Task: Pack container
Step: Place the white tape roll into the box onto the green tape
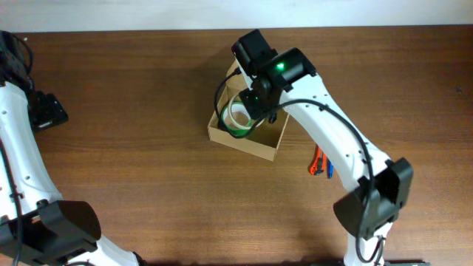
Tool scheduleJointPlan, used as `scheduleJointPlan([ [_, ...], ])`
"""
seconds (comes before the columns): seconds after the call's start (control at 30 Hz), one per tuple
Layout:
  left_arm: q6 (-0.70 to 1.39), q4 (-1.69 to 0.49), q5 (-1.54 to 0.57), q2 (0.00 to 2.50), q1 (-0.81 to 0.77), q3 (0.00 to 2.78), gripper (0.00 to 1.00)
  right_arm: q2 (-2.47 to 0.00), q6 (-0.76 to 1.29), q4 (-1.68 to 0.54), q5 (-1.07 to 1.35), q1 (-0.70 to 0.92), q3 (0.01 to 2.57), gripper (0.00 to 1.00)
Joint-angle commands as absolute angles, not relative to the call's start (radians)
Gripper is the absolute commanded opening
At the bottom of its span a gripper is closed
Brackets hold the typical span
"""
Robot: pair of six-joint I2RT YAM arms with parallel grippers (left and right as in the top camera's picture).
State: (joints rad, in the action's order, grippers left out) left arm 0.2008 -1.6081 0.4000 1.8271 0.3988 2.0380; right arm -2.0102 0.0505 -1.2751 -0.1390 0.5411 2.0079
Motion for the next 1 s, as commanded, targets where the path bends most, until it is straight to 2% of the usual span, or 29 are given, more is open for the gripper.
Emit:
scheduleJointPlan([
  [0.0,0.189,-1.608,0.399,1.838,0.403,2.035,1.0,-2.059,0.047,-1.244,-0.154,0.527,2.001,0.04],
  [0.97,0.189,-1.608,0.399,1.838,0.403,2.035,1.0,-2.279,0.08,-1.048,-0.109,0.515,2.001,0.04],
])
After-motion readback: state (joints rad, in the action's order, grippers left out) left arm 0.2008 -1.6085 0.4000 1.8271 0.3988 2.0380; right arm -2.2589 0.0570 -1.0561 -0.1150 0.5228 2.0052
